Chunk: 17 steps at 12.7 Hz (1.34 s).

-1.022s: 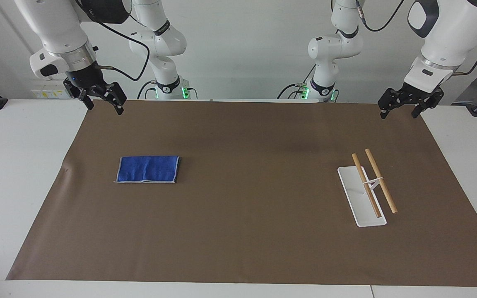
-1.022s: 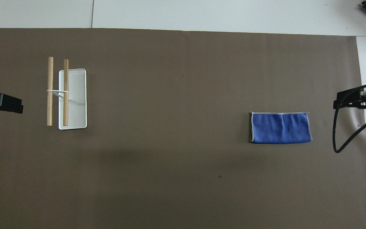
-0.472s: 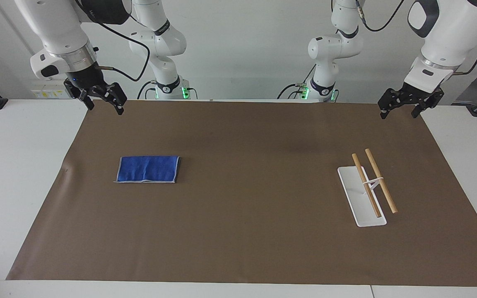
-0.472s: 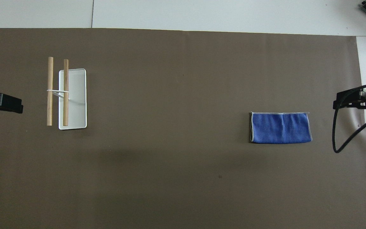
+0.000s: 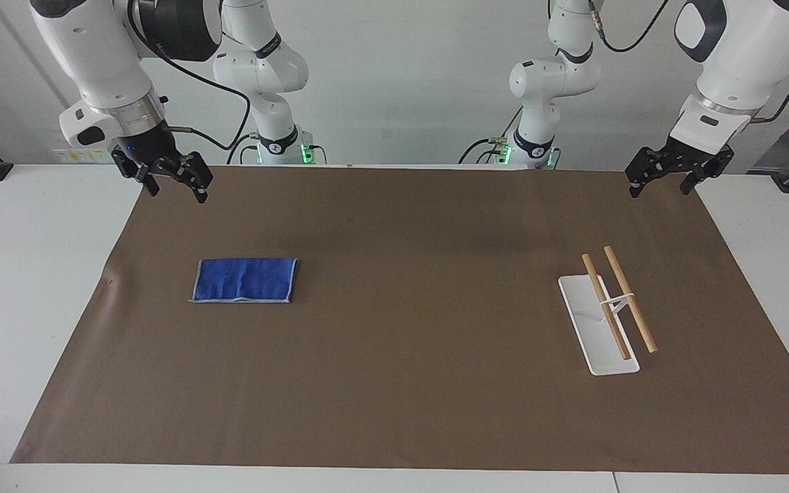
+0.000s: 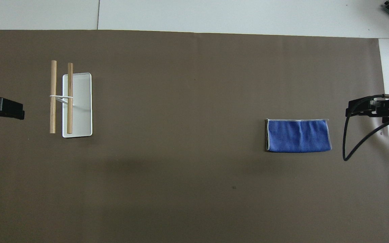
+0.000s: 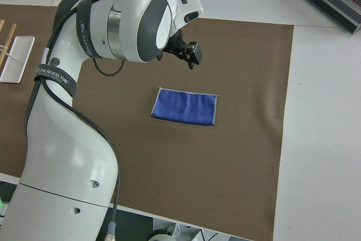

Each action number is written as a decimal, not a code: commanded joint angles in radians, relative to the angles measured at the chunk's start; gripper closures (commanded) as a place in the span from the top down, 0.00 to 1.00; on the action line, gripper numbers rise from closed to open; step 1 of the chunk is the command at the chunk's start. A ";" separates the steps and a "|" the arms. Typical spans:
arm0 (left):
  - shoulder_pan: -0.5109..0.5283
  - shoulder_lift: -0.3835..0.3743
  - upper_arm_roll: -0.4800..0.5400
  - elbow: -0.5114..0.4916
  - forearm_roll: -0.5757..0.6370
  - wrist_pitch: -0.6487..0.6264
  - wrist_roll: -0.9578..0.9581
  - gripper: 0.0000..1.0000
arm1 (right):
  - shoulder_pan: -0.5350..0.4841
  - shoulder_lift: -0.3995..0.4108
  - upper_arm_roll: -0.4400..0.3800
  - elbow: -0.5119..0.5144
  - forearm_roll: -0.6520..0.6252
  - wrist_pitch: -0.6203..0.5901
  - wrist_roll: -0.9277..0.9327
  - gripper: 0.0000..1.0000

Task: Right arm passes towel to left arm to hang
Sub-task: 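Lower the right gripper onto the blue towel and grasp its edge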

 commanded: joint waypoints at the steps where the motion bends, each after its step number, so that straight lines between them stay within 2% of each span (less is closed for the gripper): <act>1: 0.000 -0.017 0.004 -0.013 -0.008 -0.006 -0.009 1.00 | -0.007 -0.034 0.005 -0.146 -0.006 0.141 -0.026 1.00; 8: 0.000 -0.017 0.004 -0.013 -0.008 -0.003 -0.014 1.00 | -0.005 0.061 0.005 -0.424 0.008 0.548 -0.138 1.00; 13: -0.002 -0.017 0.003 -0.013 -0.008 -0.006 -0.106 1.00 | -0.007 0.143 0.007 -0.523 0.012 0.737 -0.203 1.00; 17: -0.002 -0.017 0.003 -0.013 -0.008 -0.003 -0.106 1.00 | -0.016 0.162 0.007 -0.539 0.014 0.781 -0.239 1.00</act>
